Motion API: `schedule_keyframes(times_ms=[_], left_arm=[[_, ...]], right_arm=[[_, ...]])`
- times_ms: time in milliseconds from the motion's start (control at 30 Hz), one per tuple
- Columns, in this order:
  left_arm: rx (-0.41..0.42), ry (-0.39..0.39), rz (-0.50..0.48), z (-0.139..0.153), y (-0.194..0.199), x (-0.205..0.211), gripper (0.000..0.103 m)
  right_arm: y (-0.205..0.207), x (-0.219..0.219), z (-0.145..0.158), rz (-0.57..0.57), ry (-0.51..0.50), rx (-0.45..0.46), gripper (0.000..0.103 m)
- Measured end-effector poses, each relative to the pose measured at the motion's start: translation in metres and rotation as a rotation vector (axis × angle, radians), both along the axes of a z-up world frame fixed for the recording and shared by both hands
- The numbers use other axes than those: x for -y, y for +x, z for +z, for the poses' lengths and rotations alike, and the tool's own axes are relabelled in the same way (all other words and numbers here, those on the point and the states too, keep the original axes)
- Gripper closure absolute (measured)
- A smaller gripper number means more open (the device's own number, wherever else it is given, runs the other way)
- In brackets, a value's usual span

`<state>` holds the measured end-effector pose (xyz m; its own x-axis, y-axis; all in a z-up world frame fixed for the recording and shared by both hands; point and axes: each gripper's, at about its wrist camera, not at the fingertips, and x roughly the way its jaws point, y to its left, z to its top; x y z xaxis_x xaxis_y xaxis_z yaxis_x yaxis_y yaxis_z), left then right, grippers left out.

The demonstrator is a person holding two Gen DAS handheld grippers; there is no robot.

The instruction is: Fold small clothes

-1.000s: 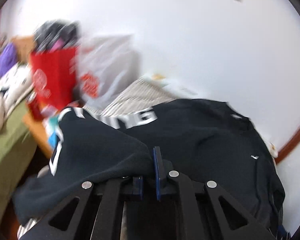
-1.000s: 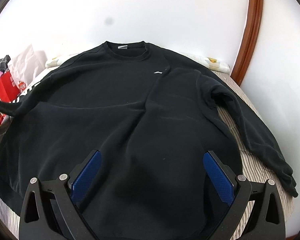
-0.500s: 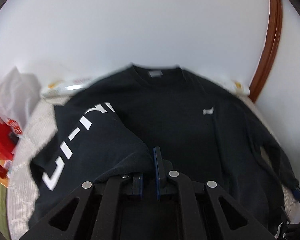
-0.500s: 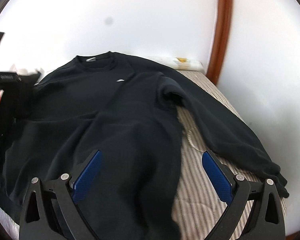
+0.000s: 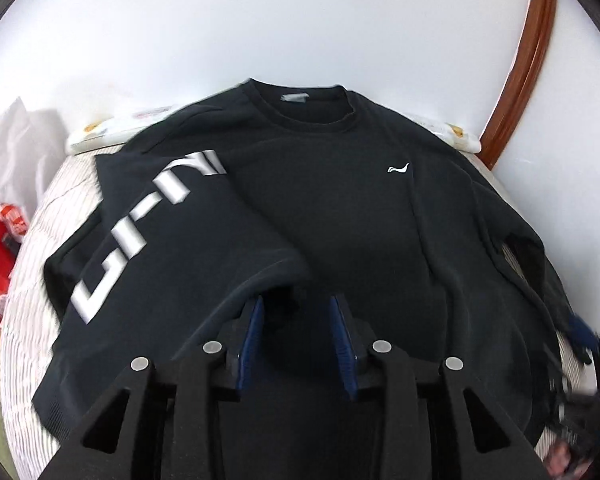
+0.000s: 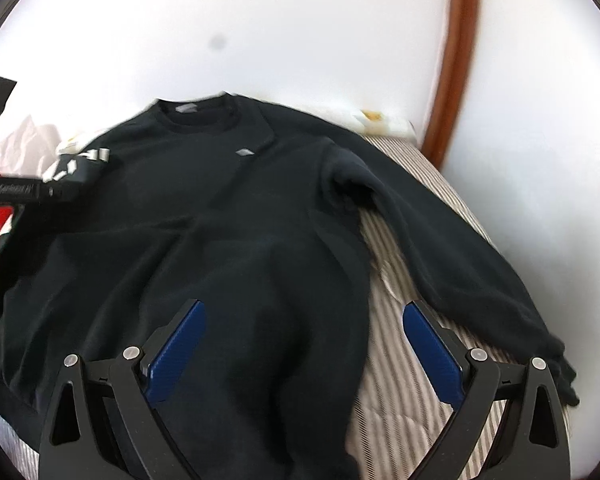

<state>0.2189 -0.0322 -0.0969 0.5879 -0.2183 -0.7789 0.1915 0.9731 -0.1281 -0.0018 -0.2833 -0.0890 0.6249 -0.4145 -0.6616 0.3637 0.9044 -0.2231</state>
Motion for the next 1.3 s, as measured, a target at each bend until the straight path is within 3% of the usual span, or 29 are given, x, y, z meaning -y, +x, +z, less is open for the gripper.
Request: schedule_keyframes(times_ms=[33, 67, 167, 333, 600, 733, 833, 900, 933, 967, 1067, 1200, 1300], left_arm=[[0.005, -0.001, 0.011, 0.000, -0.008, -0.007, 0.061], [0.010, -0.002, 0.032, -0.001, -0.018, -0.018, 0.047], [0.043, -0.010, 0.078, -0.002, -0.049, -0.053, 0.043], [0.035, 0.030, 0.158, -0.015, -0.094, -0.112, 0.042], [-0.063, -0.075, 0.189, -0.056, -0.117, -0.165, 0.039], [-0.071, -0.144, 0.217, -0.065, -0.112, -0.174, 0.039], [-0.054, -0.173, 0.231, -0.064, -0.110, -0.177, 0.039], [-0.051, -0.182, 0.248, -0.064, -0.108, -0.176, 0.041], [-0.047, -0.185, 0.257, -0.064, -0.103, -0.173, 0.041], [-0.044, -0.184, 0.260, -0.063, -0.102, -0.173, 0.041], [-0.044, -0.161, 0.264, -0.063, -0.100, -0.169, 0.042], [-0.036, -0.100, 0.271, -0.064, -0.099, -0.160, 0.043], [-0.033, -0.077, 0.281, -0.064, -0.098, -0.156, 0.043]], right_arm=[[0.008, -0.008, 0.001, 0.029, 0.003, 0.008, 0.015], [0.014, -0.015, 0.001, 0.049, 0.008, 0.007, 0.022], [0.043, -0.040, -0.002, 0.116, 0.026, -0.037, 0.042], [0.080, -0.100, -0.007, 0.271, 0.021, -0.075, 0.042], [0.122, -0.203, -0.041, 0.547, -0.092, -0.158, 0.036], [0.138, -0.233, -0.069, 0.642, -0.151, -0.208, 0.036], [0.149, -0.247, -0.078, 0.687, -0.162, -0.186, 0.040], [0.156, -0.246, -0.076, 0.715, -0.108, -0.143, 0.061], [0.164, -0.243, -0.075, 0.712, -0.079, -0.140, 0.078], [0.170, -0.238, -0.071, 0.705, -0.041, -0.134, 0.085], [0.178, -0.209, -0.046, 0.649, 0.105, -0.045, 0.088], [0.174, -0.153, -0.009, 0.482, 0.185, 0.088, 0.089], [0.171, -0.114, 0.008, 0.391, 0.221, 0.134, 0.089]])
